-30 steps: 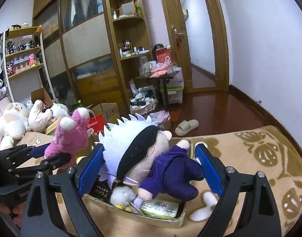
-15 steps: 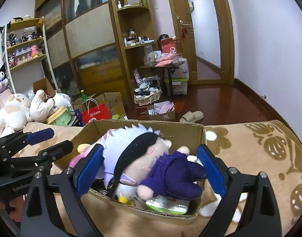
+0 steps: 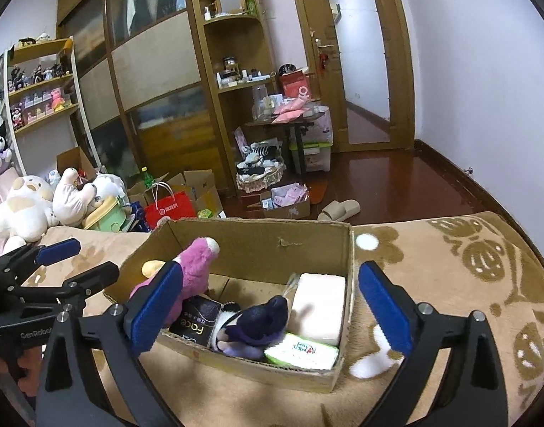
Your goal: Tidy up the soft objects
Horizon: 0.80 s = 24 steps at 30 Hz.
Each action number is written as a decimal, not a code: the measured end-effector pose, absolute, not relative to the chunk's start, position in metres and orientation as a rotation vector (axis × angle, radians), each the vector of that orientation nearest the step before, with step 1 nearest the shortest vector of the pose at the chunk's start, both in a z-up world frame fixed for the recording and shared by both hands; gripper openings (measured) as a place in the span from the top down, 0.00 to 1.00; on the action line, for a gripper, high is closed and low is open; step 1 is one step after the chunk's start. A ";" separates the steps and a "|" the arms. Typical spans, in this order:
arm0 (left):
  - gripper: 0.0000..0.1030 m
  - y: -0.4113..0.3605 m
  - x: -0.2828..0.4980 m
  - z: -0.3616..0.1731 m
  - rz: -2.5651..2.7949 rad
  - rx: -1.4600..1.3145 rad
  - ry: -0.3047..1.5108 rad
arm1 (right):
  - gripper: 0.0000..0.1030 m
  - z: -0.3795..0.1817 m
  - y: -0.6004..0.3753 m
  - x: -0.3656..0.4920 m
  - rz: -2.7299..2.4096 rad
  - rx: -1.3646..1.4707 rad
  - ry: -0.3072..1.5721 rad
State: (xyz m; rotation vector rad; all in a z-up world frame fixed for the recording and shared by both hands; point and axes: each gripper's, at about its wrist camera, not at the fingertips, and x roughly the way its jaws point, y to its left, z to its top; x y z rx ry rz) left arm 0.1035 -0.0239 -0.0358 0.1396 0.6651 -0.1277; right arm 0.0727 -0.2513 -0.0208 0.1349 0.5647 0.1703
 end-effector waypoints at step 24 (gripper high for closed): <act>0.03 0.009 0.023 0.026 -0.095 0.079 0.521 | 0.00 0.043 -0.265 -0.007 0.144 0.119 0.459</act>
